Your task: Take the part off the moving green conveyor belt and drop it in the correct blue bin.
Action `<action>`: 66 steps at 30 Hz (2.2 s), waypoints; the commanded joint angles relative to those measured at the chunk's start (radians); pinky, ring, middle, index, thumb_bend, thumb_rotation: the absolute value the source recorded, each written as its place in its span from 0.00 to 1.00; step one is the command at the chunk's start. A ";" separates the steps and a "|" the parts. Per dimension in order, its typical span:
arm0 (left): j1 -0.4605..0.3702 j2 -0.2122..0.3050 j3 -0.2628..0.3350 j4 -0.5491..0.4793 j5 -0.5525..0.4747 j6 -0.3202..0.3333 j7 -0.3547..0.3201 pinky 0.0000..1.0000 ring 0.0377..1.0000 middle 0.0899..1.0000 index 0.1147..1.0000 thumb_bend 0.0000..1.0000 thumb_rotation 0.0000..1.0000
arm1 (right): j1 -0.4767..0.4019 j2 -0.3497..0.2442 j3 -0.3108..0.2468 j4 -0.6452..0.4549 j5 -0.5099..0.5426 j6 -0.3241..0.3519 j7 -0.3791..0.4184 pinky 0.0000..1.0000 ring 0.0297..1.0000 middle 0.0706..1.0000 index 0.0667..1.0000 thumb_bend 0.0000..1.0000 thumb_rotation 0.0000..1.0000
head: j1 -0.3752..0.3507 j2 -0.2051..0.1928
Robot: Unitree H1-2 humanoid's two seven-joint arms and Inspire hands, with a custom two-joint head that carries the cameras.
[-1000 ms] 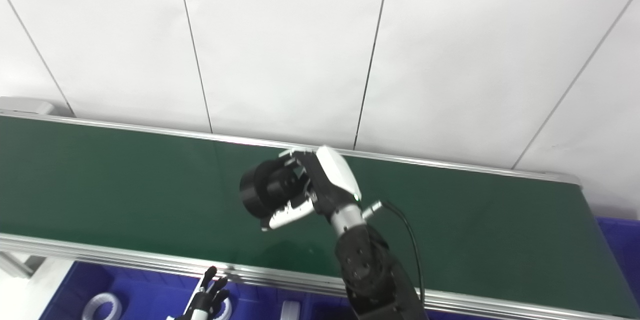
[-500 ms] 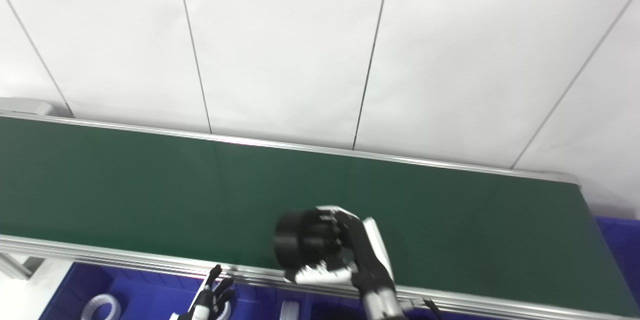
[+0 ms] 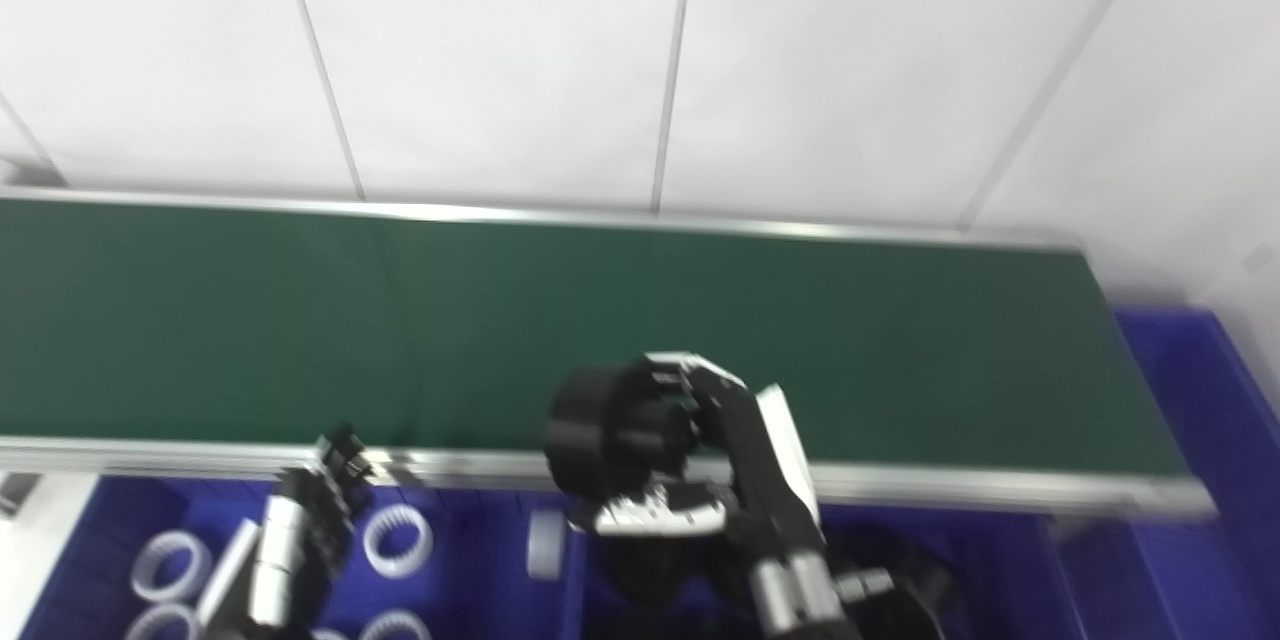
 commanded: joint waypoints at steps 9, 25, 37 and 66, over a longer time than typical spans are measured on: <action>-0.064 0.098 0.102 -0.079 -0.151 0.142 -0.054 1.00 1.00 1.00 1.00 0.57 1.00 | 0.097 0.000 0.006 -0.040 -0.150 -0.034 -0.025 0.24 0.29 0.44 0.46 0.52 0.01 | -0.108 0.044; -0.066 0.110 0.130 -0.095 -0.193 0.184 -0.046 1.00 1.00 1.00 1.00 0.60 1.00 | 0.084 -0.104 -0.030 0.013 -0.429 -0.017 0.004 0.31 0.37 0.41 0.50 0.52 0.01 | -0.106 0.048; -0.053 0.114 0.128 -0.114 -0.194 0.187 -0.031 1.00 1.00 0.99 1.00 0.60 1.00 | 0.054 0.044 -0.011 -0.033 -1.208 -0.037 0.515 0.82 0.77 0.77 0.74 0.97 0.37 | -0.099 0.054; 0.007 0.061 0.018 -0.126 -0.087 0.091 -0.009 1.00 0.98 0.97 1.00 0.57 1.00 | 0.217 0.223 -0.092 -0.060 -0.510 -0.147 0.214 0.74 0.86 0.86 0.85 0.90 0.89 | 0.195 0.016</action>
